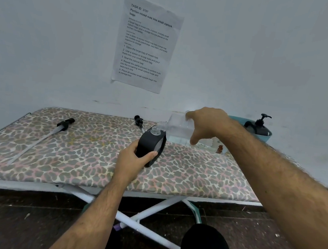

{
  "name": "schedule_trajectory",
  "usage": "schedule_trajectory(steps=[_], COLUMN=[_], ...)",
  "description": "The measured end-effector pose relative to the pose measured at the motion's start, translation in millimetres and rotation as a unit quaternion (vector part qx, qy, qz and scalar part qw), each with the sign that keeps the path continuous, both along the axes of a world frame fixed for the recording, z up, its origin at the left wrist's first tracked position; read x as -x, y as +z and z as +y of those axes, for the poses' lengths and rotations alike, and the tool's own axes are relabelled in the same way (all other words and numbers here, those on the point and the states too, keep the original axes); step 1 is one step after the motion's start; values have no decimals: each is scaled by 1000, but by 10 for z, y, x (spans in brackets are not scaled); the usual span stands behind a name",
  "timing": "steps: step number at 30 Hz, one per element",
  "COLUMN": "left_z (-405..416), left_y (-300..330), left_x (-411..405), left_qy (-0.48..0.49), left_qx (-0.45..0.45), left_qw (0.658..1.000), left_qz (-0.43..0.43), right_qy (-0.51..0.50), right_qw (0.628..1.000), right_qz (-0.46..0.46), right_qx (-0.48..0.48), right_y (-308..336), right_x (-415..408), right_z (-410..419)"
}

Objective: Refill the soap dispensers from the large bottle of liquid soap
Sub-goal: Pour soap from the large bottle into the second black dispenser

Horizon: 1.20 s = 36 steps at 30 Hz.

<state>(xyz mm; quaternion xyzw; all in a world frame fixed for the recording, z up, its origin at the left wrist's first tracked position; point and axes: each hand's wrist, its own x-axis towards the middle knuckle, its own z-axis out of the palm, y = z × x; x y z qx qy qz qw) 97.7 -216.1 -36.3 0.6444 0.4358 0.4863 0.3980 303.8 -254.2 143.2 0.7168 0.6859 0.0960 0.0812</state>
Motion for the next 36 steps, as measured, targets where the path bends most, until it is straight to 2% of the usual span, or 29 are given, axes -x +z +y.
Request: schedule_trajectory(steps=[36], left_z=[-35], left_y=[39], left_x=[-4], left_qy=[-3], left_qx=[-5], left_qw=[1000], left_qz=[17], right_qy=[-12], right_qw=[1000], right_qz=[-8], right_qx=[24], right_y=[65], right_x=[89], right_z=[-61])
